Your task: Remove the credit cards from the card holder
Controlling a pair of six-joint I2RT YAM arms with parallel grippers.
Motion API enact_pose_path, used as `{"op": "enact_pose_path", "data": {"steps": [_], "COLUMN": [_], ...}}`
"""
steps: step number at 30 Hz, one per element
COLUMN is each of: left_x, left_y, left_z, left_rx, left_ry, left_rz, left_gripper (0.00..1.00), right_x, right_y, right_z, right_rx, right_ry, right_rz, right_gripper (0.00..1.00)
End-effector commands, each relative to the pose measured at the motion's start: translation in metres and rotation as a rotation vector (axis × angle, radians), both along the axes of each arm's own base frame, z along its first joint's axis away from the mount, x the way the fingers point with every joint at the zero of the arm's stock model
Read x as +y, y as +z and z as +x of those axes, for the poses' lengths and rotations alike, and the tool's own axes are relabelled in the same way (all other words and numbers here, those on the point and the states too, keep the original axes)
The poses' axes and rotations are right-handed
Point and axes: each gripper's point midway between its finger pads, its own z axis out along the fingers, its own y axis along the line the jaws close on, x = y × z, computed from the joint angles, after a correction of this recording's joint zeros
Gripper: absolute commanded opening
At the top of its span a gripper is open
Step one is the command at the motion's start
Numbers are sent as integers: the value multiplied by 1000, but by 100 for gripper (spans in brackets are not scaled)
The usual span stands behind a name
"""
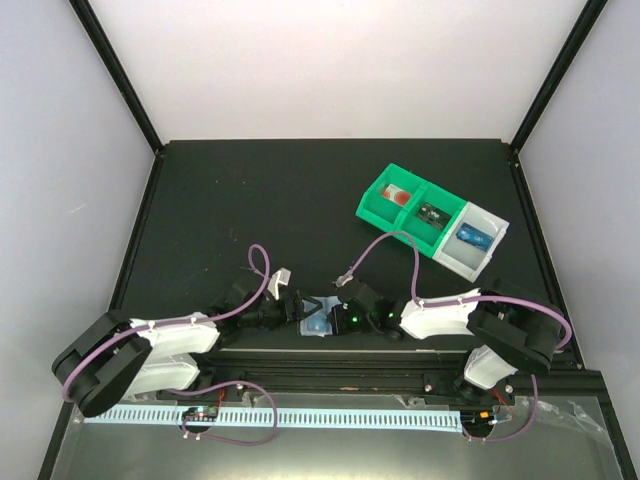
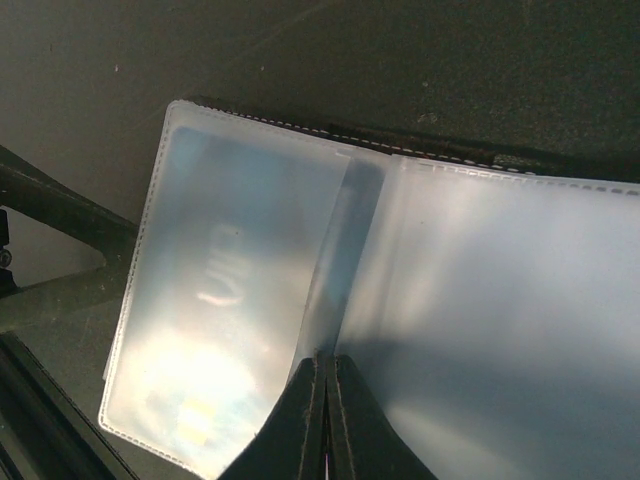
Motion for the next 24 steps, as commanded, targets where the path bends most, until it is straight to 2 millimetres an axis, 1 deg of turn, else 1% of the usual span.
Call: {"op": "enact_pose_path", "data": {"steps": [1, 8, 13, 18, 24], "left_x": [-16, -19, -24, -29, -35], "left_y": [33, 44, 51, 50, 50], "left_z": [4, 3, 1, 0, 0], "left_rx": [-50, -67, -76, -75, -74], "left_ry": [-42, -48, -63, -80, -94], "left_rz": [-95, -101, -116, -105, -102], "left_gripper": [82, 82, 82, 82, 82], "right_x": [-14, -13, -12, -15, -16], "right_y": [-14, -10, 0, 14, 21], "right_z": [-5, -4, 0, 4, 3], "right_rx": [15, 4, -31, -70, -89], "right_ry": [-16, -20, -33, -54, -47], "right_rz": [-47, -29, 10, 48, 78], "right_gripper": [5, 8, 10, 15, 18]}}
